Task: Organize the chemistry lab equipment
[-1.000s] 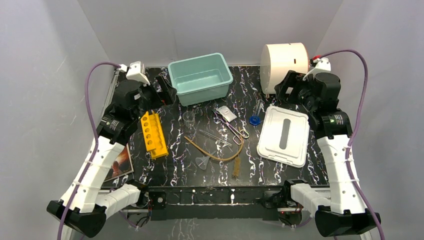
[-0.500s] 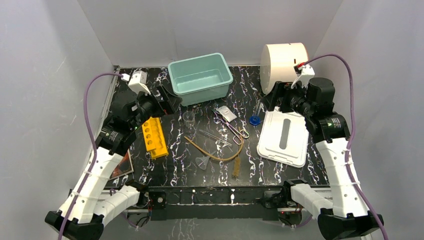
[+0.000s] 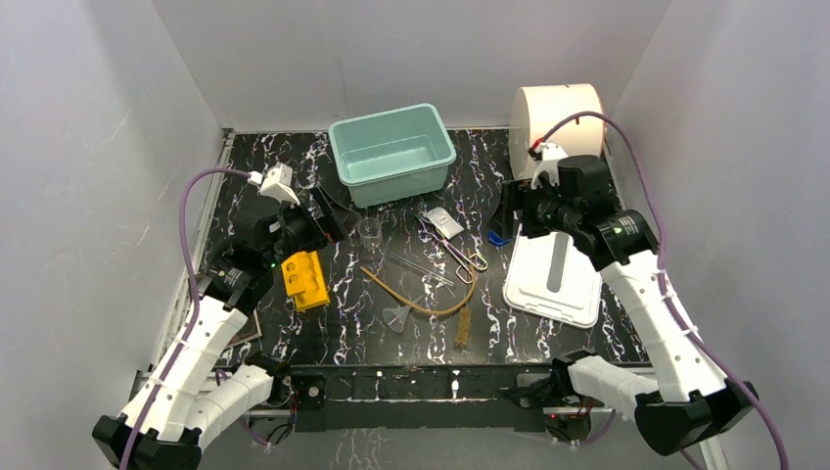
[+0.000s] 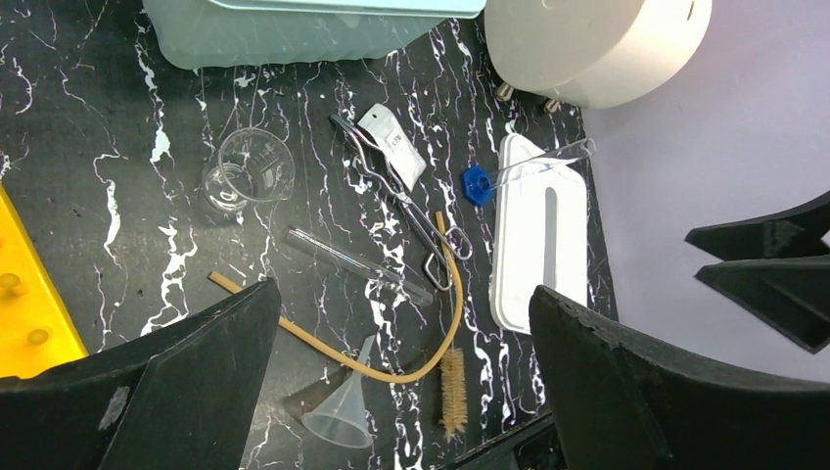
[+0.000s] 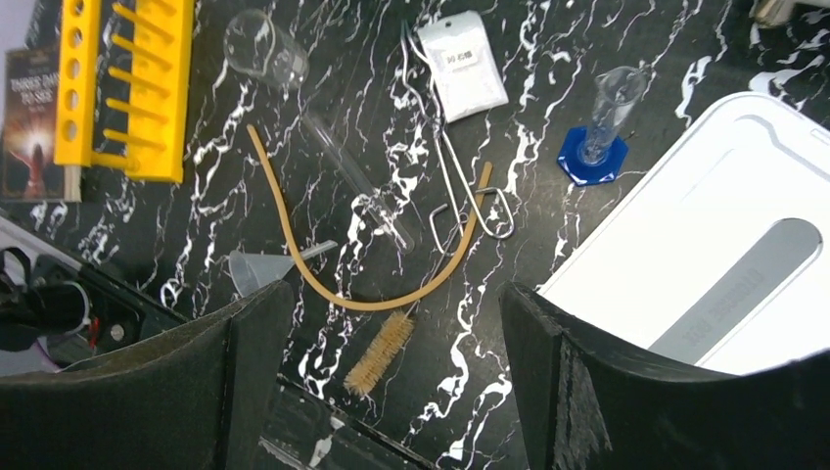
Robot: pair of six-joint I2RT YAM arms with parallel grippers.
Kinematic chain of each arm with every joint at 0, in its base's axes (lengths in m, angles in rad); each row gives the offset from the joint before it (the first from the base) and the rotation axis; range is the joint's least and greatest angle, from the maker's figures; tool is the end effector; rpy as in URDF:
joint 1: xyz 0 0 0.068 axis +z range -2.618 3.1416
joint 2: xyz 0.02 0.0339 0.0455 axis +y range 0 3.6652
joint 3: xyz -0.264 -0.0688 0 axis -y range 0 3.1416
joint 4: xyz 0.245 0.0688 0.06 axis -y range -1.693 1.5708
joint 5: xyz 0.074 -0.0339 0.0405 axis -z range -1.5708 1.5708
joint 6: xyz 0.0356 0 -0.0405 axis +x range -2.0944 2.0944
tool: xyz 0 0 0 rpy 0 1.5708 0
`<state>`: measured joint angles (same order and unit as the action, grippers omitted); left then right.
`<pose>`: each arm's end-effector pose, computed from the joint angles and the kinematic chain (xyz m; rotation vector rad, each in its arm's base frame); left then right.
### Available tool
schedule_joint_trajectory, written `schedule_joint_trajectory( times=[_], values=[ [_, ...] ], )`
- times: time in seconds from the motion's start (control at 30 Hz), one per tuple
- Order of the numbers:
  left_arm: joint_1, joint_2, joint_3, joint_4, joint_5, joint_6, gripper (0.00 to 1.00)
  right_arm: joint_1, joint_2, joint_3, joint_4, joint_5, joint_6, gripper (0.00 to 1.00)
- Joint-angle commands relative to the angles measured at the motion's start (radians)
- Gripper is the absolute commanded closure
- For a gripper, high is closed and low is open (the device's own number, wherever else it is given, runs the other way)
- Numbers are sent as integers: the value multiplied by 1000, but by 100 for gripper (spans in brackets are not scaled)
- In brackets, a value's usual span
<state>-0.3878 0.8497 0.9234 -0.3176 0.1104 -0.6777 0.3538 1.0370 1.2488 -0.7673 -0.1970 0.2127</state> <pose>0.1760 -0.0761 0.3632 -0.1929 1.8882 -0.8431 0.1900 0.0776 0.3935 -0.2706 2.1458 0.5406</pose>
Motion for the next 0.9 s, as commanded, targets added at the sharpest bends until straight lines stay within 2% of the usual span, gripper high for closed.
schedule_joint_trajectory(
  times=[0.0, 0.17, 0.33, 0.43, 0.67, 0.73, 0.8, 0.87],
  values=[
    [7, -8, 14, 11, 9, -8, 2, 100, 41, 70, 11, 95, 9, 15],
    [7, 15, 52, -56, -34, 15, 2, 238, 101, 91, 31, 205, 0, 15],
    [7, 27, 80, -109, -93, 4, 2, 432, 199, 95, 68, 358, -21, 16],
    [7, 24, 92, -114, -97, 11, 2, 520, 274, 77, 116, 394, -27, 17],
    [7, 39, 137, -139, -123, 37, 2, 550, 394, -36, 296, 383, -23, 18],
    [7, 38, 137, -150, -155, 28, 2, 550, 449, -40, 306, 384, -39, 23],
    [7, 36, 132, -146, -156, 30, 2, 550, 505, -34, 307, 382, -57, 32],
    [7, 35, 131, -146, -156, 33, 2, 550, 550, -25, 310, 383, -68, 34]
  ],
)
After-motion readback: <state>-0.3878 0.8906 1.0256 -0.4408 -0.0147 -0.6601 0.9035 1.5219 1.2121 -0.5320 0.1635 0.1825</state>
